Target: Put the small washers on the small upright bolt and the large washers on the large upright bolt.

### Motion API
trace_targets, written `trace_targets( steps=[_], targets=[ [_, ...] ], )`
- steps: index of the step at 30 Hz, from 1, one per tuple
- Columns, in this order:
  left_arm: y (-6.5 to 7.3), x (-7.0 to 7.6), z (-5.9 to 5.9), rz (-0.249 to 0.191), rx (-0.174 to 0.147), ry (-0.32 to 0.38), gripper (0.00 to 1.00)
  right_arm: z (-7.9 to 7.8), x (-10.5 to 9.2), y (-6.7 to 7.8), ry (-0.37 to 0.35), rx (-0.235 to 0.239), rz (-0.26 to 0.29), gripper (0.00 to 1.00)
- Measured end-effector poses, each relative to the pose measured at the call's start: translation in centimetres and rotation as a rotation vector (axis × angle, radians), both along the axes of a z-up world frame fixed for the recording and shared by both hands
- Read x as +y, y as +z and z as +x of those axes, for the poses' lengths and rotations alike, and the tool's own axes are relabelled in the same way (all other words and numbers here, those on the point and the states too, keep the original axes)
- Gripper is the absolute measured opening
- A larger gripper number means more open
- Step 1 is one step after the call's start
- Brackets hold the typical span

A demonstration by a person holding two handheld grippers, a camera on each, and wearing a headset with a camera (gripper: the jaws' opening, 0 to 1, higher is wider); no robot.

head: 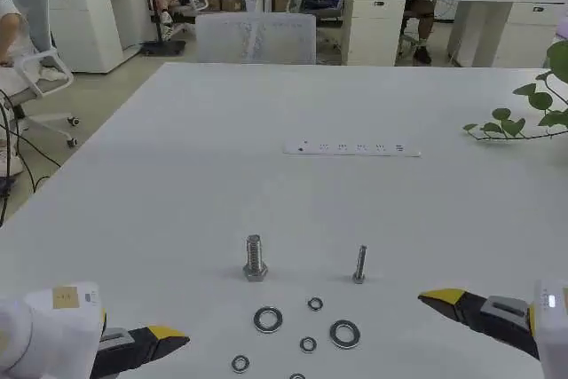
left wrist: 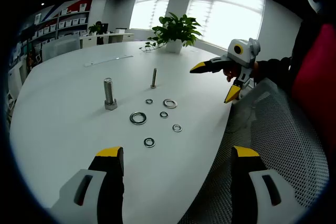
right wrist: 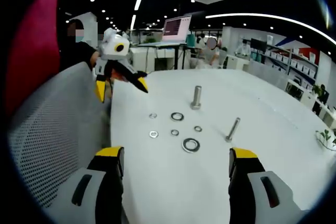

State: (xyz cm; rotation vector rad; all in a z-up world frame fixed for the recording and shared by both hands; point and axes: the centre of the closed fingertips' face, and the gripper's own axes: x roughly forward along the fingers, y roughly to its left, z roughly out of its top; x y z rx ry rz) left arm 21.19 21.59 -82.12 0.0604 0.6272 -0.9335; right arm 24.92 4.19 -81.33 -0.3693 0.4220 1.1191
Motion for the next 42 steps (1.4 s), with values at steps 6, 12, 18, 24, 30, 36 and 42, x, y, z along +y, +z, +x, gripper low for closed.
trace_targets(
  steps=[6, 12, 18, 24, 30, 36, 42],
  targets=[
    [-0.3, -0.2, 0.0, 0.001, 0.004, 0.003, 0.8, 0.0, 0.0, -0.3, -0.006, 0.008, 0.002, 0.81],
    [-0.4, -0.3, 0.0, 0.002, 0.004, 0.0, 0.79, 0.0, 0.0, -0.4, -0.011, 0.012, 0.003, 0.8],
    [-0.4, -0.1, 0.1, 0.01, 0.0, 0.002, 0.78, 0.1, -0.1, -0.4, -0.015, 0.015, -0.002, 0.79],
    [-0.2, 0.1, 0.3, 0.063, -0.015, -0.034, 0.78, 0.2, -0.3, -0.4, -0.009, 0.013, -0.014, 0.79],
    [0.1, 0.0, 0.8, 0.036, -0.02, -0.012, 0.77, 0.5, -0.3, -0.3, -0.009, 0.013, -0.015, 0.78],
    [-0.1, 0.0, 0.9, 0.034, -0.014, -0.005, 0.77, 0.5, -0.2, -0.4, -0.006, 0.014, -0.024, 0.78],
    [-0.1, 0.1, 1.0, 0.039, -0.017, 0.0, 0.76, 0.4, 0.0, -0.5, 0.004, 0.017, -0.032, 0.77]
  ],
)
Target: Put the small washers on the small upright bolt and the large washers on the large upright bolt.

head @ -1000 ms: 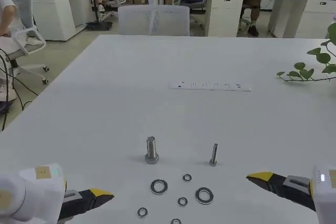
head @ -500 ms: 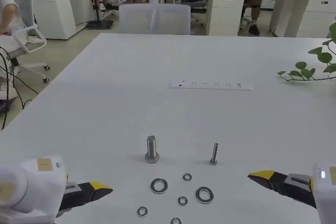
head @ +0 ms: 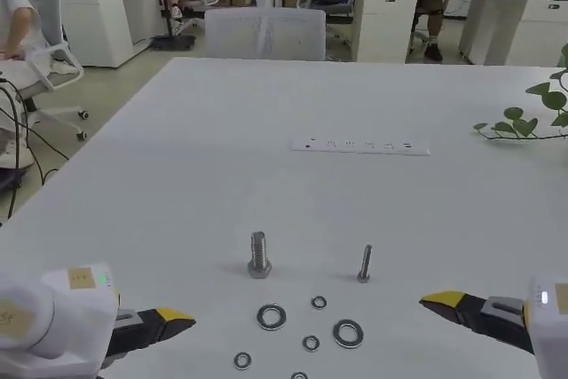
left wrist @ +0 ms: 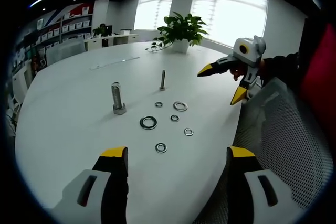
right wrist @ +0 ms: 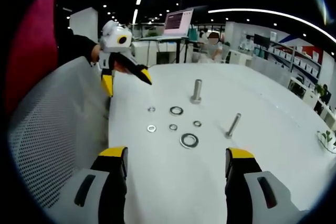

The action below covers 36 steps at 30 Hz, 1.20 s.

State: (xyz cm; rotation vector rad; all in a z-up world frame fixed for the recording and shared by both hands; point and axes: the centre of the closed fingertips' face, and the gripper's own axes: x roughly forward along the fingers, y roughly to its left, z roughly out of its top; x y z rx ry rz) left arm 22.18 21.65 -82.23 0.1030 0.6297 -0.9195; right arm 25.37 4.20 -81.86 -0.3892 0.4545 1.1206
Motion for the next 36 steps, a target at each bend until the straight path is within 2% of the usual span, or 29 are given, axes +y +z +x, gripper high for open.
trace_targets(
  steps=[15, 22, 36],
  targets=[
    [0.22, -0.02, 0.17, 0.013, -0.008, -0.002, 0.74, 0.22, -0.22, 0.1, 0.014, -0.004, -0.02, 0.75],
    [0.65, 0.14, 0.52, 0.033, -0.026, -0.014, 0.73, 0.32, -0.51, 0.02, 0.025, -0.005, -0.041, 0.75],
    [0.55, -0.36, 0.44, 0.021, -0.017, -0.015, 0.72, 0.08, -0.36, 0.0, 0.045, 0.002, -0.069, 0.73]
  ],
)
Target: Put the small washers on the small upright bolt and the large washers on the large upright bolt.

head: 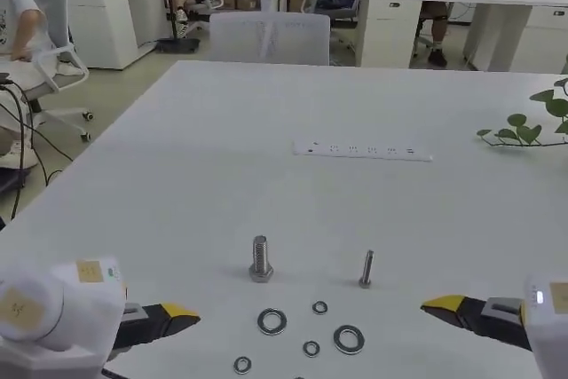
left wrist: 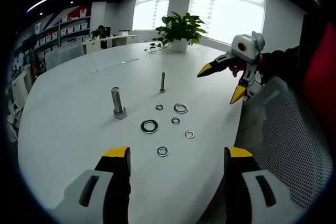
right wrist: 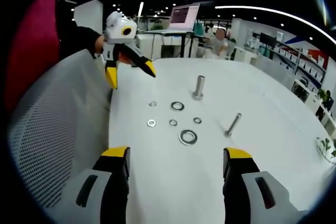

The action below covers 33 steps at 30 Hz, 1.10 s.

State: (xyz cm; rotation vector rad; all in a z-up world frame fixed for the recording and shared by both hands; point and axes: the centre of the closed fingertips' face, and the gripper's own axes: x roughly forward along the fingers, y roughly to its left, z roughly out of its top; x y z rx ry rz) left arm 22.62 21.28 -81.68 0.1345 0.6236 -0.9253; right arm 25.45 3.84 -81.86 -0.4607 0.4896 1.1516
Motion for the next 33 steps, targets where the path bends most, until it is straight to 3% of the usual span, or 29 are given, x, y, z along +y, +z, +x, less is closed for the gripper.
trace_targets(
  steps=[13, 33],
  targets=[
    [0.0, -0.2, 0.2, -0.011, -0.007, 0.003, 0.71, -0.2, 0.0, -0.2, 0.026, 0.009, -0.049, 0.72],
    [0.1, -0.1, 0.1, -0.001, -0.025, 0.008, 0.7, 2.1, 1.3, 0.6, 0.136, -0.013, -0.183, 0.67]
  ],
)
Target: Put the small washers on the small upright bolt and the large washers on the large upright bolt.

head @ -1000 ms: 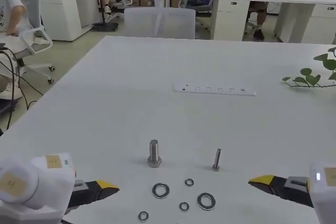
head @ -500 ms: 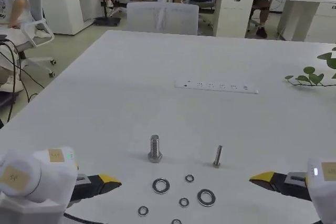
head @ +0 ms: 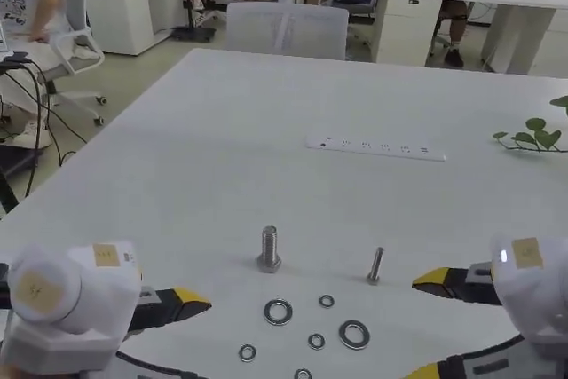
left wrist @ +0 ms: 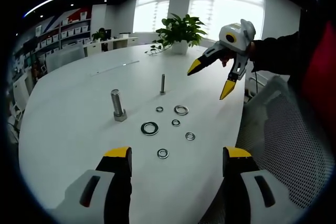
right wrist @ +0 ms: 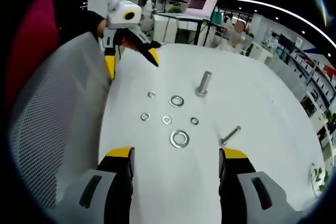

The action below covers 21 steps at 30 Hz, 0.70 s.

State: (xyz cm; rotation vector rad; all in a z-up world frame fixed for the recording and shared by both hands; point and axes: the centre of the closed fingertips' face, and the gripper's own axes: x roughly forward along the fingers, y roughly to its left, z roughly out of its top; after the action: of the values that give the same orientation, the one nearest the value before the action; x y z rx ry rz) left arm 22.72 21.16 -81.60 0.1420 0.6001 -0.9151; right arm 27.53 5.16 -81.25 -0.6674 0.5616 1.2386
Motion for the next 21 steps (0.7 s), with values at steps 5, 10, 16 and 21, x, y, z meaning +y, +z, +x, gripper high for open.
trace_targets(
  steps=[5, 10, 16, 21],
  targets=[
    [-0.1, 0.0, -0.2, 0.001, 0.001, 0.003, 0.7, 0.3, 0.9, -0.1, 0.043, 0.014, -0.053, 0.64],
    [0.0, 0.0, -0.3, -0.001, -0.003, 0.01, 0.69, 0.7, 1.9, -0.4, 0.073, 0.031, -0.105, 0.59],
    [0.0, 0.0, -0.3, 0.0, -0.007, 0.014, 0.69, 0.8, 2.4, -1.0, 0.106, 0.054, -0.174, 0.55],
    [0.1, 0.1, -0.1, 0.0, -0.013, 0.021, 0.69, 1.2, 2.6, -1.4, 0.131, 0.062, -0.221, 0.51]
  ],
)
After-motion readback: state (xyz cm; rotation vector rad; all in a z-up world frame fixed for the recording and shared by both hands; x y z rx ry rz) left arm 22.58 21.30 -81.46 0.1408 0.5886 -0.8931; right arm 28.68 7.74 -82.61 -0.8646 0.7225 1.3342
